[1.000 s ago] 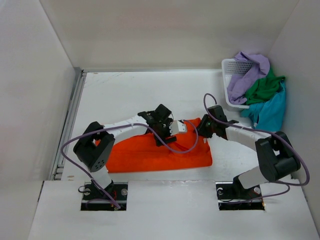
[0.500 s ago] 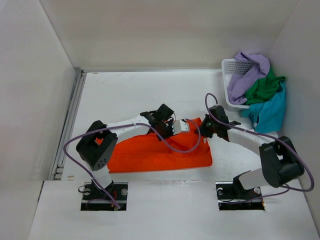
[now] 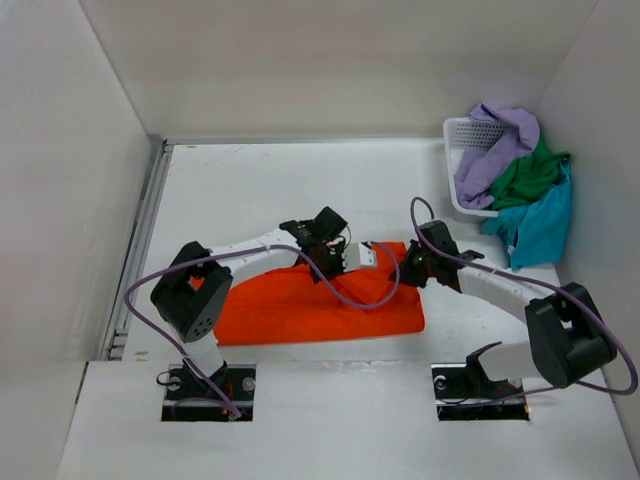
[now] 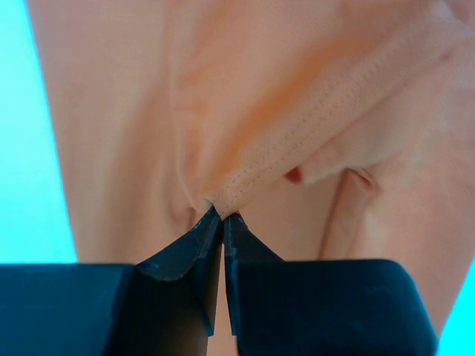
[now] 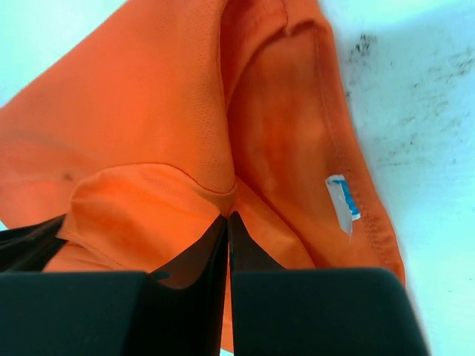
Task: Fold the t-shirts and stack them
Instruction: Fold the other side of the tshirt into a rectangle, then rotate the tshirt 80 degrees
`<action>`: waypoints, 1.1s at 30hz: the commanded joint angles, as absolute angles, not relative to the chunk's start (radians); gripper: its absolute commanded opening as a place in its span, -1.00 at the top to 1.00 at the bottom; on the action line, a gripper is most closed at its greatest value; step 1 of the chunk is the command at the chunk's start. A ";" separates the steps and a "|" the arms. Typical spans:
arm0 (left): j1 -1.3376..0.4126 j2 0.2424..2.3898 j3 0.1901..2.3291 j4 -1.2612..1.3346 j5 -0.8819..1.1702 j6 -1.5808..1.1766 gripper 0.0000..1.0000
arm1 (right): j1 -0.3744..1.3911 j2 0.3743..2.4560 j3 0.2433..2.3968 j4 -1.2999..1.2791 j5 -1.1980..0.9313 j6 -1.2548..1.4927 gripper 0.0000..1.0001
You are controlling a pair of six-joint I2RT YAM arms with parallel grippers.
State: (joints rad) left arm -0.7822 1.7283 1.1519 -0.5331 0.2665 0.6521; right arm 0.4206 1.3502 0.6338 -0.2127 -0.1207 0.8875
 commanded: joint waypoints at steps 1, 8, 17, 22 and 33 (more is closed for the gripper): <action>-0.798 1.683 1.123 -0.572 0.288 0.701 0.89 | 0.435 1.345 0.620 -0.209 -0.126 0.899 0.85; -0.798 1.687 1.135 -0.574 0.285 0.696 0.31 | 0.435 1.332 0.611 -0.212 -0.110 0.894 0.54; -0.717 1.539 1.210 -0.670 0.316 0.641 -0.18 | 0.435 1.138 0.705 -0.439 0.066 0.827 0.64; -0.625 1.482 1.216 -0.784 0.414 0.672 -0.30 | 0.387 1.323 0.843 -0.376 0.046 0.733 0.74; -0.102 1.588 1.114 -0.592 0.134 0.681 -0.29 | 0.334 1.730 1.043 -0.354 -0.009 0.615 0.76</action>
State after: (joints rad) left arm -0.2050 1.5753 1.1481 -0.6556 0.2317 0.6655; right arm 0.3481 1.6970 1.0031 -0.3401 -0.0006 0.6716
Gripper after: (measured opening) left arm 0.640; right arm 0.119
